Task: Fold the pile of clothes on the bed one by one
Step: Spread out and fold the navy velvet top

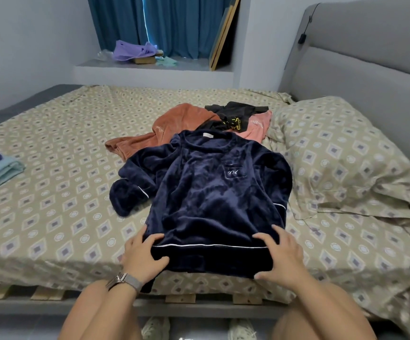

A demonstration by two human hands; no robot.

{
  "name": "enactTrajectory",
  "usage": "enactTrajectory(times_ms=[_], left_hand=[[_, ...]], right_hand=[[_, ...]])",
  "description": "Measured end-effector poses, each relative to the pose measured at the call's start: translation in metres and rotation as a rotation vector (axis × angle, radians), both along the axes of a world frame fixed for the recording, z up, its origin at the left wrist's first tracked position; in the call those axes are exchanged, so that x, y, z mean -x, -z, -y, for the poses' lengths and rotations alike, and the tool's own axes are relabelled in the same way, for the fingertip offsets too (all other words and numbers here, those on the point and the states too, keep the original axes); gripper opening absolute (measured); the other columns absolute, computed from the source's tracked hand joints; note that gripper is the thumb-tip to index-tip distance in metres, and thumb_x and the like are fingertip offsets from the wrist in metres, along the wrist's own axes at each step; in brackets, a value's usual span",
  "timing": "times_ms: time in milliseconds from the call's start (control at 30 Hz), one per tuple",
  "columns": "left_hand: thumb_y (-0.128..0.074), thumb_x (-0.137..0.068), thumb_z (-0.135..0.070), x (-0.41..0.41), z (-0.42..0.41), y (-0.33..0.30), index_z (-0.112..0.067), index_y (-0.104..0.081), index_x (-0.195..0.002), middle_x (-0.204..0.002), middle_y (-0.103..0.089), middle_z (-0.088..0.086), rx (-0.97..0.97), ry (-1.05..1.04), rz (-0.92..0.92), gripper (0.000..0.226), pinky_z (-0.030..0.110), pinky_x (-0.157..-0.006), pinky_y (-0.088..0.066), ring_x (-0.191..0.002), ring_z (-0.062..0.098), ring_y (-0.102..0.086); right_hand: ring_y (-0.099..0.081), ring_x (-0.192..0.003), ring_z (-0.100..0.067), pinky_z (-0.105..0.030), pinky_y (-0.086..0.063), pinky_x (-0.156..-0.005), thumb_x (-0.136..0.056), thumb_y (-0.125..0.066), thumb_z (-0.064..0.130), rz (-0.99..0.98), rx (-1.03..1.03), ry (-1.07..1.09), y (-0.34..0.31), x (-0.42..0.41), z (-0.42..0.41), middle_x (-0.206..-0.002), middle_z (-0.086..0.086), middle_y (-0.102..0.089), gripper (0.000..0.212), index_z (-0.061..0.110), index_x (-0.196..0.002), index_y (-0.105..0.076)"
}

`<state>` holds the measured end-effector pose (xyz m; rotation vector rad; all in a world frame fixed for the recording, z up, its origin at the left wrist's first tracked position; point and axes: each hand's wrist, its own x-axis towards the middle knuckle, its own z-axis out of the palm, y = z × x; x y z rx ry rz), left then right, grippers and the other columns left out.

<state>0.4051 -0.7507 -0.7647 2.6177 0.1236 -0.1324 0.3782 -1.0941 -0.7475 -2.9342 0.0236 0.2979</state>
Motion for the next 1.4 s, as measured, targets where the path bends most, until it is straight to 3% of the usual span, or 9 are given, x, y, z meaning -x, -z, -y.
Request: enactTrajectory(times_ms=[100, 167, 333, 467, 633, 767, 1000, 1200, 1400], left_hand=[[-0.075, -0.071, -0.035, 0.014, 0.007, 0.005, -0.059, 0.014, -0.142, -0.155, 0.026, -0.004, -0.325, 0.199, -0.05, 0.116, 0.05, -0.113, -0.021, -0.146, 0.033, 0.007], [-0.063, -0.079, -0.004, 0.017, 0.006, 0.011, -0.061, 0.034, -0.13, -0.156, 0.027, 0.001, -0.414, 0.179, -0.039, 0.123, 0.046, -0.108, -0.033, -0.143, 0.039, -0.011], [-0.055, -0.084, 0.0, -0.001, -0.004, 0.003, -0.053, -0.024, -0.139, -0.134, -0.05, 0.009, 0.235, -0.037, 0.156, 0.082, 0.029, -0.081, -0.045, -0.103, 0.029, -0.06], [-0.056, -0.089, -0.02, -0.004, -0.007, -0.012, -0.059, -0.049, -0.11, -0.116, -0.06, -0.01, 0.691, -0.128, 0.233, 0.045, 0.029, -0.086, -0.043, -0.108, 0.018, -0.058], [-0.06, -0.076, 0.008, 0.002, -0.005, -0.014, -0.036, -0.047, -0.123, -0.121, -0.057, -0.003, 0.412, -0.1, 0.343, 0.066, 0.029, -0.086, -0.043, -0.109, 0.018, -0.055], [-0.061, -0.077, 0.003, 0.006, 0.004, -0.025, -0.024, -0.055, -0.121, -0.113, -0.059, 0.001, 0.388, -0.281, 0.51, 0.052, 0.029, -0.082, -0.039, -0.103, 0.022, -0.055], [-0.052, -0.083, -0.058, -0.006, 0.002, -0.018, -0.033, -0.052, -0.118, -0.121, -0.061, 0.003, 0.752, -0.344, -0.108, 0.042, 0.044, -0.096, -0.047, -0.108, 0.027, -0.058], [-0.049, -0.089, 0.009, 0.003, -0.002, -0.036, -0.027, -0.065, -0.112, -0.107, -0.066, 0.0, 0.87, -0.446, 0.401, 0.045, 0.034, -0.092, -0.048, -0.101, 0.015, -0.062], [-0.038, -0.065, 0.018, -0.002, -0.027, -0.018, -0.029, -0.072, -0.09, -0.113, -0.062, 0.009, 0.517, -0.589, 0.422, 0.063, 0.045, -0.095, -0.048, -0.106, 0.031, -0.058]], right_hand=[[0.008, -0.148, -0.033, -0.053, -0.01, -0.117, -0.077, -0.075, 0.034, -0.069, 0.183, -0.139, 0.016, 0.004, -0.018, -0.16, 0.0, 0.005, 0.097, 0.048, -0.146, -0.008], [0.007, -0.149, -0.033, -0.057, -0.016, -0.115, -0.083, -0.066, 0.008, -0.089, 0.311, -0.118, 0.023, 0.001, -0.021, -0.162, -0.002, 0.006, 0.103, 0.046, -0.149, 0.003], [-0.033, -0.129, -0.021, -0.03, -0.049, -0.086, -0.082, -0.053, -0.007, 0.114, -0.031, -0.024, 0.015, -0.017, -0.017, -0.145, 0.003, -0.031, 0.083, 0.038, -0.145, -0.024], [-0.049, -0.11, -0.009, -0.021, -0.039, -0.088, -0.075, -0.053, -0.011, 0.363, -0.587, 0.14, 0.001, -0.016, -0.007, -0.123, 0.005, -0.051, 0.065, 0.033, -0.123, -0.048], [-0.056, -0.096, -0.02, -0.016, -0.038, -0.077, -0.064, -0.042, -0.018, 0.481, -0.654, 0.343, -0.005, -0.015, 0.013, -0.098, -0.001, -0.063, 0.053, 0.026, -0.086, -0.06], [-0.055, -0.1, -0.02, -0.03, -0.038, -0.083, -0.08, -0.045, -0.008, 0.684, -0.775, 0.605, -0.018, -0.012, 0.009, -0.105, 0.0, -0.063, 0.043, 0.024, -0.102, -0.061], [-0.05, -0.117, -0.033, -0.056, -0.045, -0.098, -0.092, -0.044, 0.044, 0.173, -1.323, 0.992, -0.014, -0.017, 0.003, -0.129, -0.002, -0.049, 0.048, 0.037, -0.139, -0.034], [-0.063, -0.088, -0.032, -0.053, -0.056, -0.082, -0.083, -0.045, -0.011, 0.427, -1.168, 0.995, -0.005, -0.016, 0.015, -0.109, -0.015, -0.063, 0.05, 0.031, -0.107, -0.056], [-0.059, -0.083, -0.022, -0.031, -0.052, -0.075, -0.067, -0.034, -0.014, 0.69, -1.001, 1.061, -0.002, -0.012, 0.044, -0.097, -0.009, -0.071, 0.055, 0.029, -0.071, -0.069]])
